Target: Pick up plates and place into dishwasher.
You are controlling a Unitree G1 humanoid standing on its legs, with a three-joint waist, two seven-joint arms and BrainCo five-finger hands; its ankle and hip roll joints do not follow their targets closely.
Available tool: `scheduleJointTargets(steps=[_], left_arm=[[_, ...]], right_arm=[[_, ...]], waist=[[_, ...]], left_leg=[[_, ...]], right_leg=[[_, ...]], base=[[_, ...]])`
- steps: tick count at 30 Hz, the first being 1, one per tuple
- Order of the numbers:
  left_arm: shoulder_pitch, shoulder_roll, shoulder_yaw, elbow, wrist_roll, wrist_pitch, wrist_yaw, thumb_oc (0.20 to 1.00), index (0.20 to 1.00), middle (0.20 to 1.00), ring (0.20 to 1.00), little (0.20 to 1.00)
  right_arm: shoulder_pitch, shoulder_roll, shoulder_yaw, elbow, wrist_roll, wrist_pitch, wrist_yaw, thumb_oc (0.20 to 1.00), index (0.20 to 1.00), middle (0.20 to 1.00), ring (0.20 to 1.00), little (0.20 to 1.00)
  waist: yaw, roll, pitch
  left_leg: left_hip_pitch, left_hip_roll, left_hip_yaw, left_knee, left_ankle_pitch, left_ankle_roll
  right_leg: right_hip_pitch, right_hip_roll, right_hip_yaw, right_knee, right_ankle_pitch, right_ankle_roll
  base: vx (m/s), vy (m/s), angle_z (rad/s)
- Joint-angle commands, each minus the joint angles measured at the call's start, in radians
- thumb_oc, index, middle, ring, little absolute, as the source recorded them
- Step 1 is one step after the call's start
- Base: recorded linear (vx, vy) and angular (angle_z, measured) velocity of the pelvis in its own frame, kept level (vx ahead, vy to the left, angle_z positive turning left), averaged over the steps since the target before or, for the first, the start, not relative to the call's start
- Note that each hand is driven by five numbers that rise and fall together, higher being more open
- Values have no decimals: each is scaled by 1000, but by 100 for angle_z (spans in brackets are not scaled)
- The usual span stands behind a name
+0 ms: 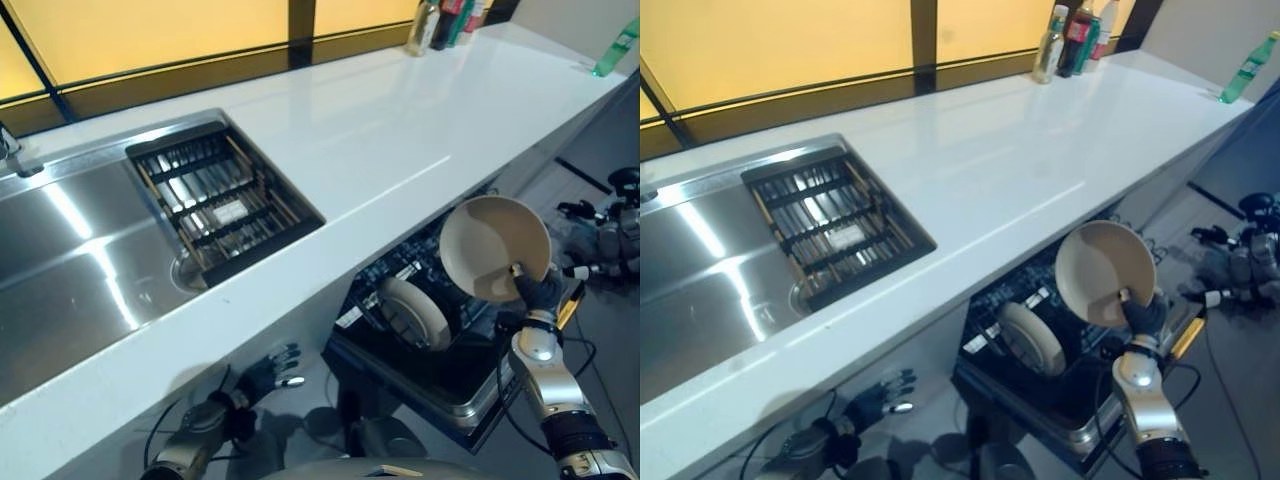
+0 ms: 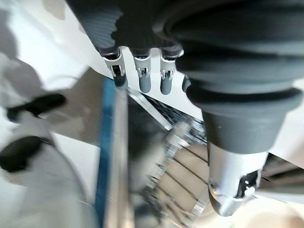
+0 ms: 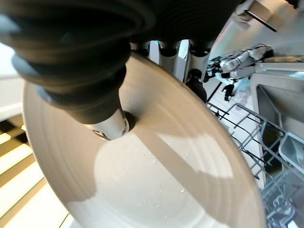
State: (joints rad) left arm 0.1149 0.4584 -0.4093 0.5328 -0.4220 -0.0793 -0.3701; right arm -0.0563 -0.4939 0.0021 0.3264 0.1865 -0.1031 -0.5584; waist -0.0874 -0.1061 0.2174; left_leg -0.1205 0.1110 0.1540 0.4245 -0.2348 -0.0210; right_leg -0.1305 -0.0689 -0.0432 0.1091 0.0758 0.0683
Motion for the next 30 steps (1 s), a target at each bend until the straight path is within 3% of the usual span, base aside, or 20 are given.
scheduleJointTargets(steps=[1, 12, 20, 30], left_arm=[[28, 26, 19, -1, 83, -53, -18, 1000, 1000, 1000, 1000, 1000], [3, 43, 44, 179, 162, -53, -59, 1000, 1000, 1000, 1000, 1000], [-30, 126, 45, 122, 162, -42, -50, 1000, 1000, 1000, 1000, 1000], [-17, 144, 17, 28, 74, -18, -56, 1000, 1000, 1000, 1000, 1000]], right_arm=[[-82, -83, -41, 9, -52, -29, -33, 200, 200, 200, 200, 200], [-218, -214, 46, 226, -203, 86, -41, 200, 200, 200, 200, 200], [-365, -321, 138, 393, -296, 136, -81, 200, 200, 200, 200, 200], [-476, -427, 204, 656, -418, 111, -39, 200, 200, 200, 200, 200]], waist=[[34, 15, -1], [70, 48, 18], [100, 75, 42], [136, 137, 54]], left_leg=[[-14, 0, 3, -76, 71, 63], [-62, 18, -41, -69, 99, 39], [-134, 30, -59, -21, 94, 24], [-182, 20, -94, -2, 104, 8]], right_leg=[[-23, -67, 15, 70, 26, 108], [-28, -73, -4, 82, 14, 102], [-27, -82, -41, 69, 4, 94], [-36, -102, -83, 77, -23, 93]], base=[[32, -74, 4], [31, -47, 10], [-16, -5, 16], [5, 25, 11]])
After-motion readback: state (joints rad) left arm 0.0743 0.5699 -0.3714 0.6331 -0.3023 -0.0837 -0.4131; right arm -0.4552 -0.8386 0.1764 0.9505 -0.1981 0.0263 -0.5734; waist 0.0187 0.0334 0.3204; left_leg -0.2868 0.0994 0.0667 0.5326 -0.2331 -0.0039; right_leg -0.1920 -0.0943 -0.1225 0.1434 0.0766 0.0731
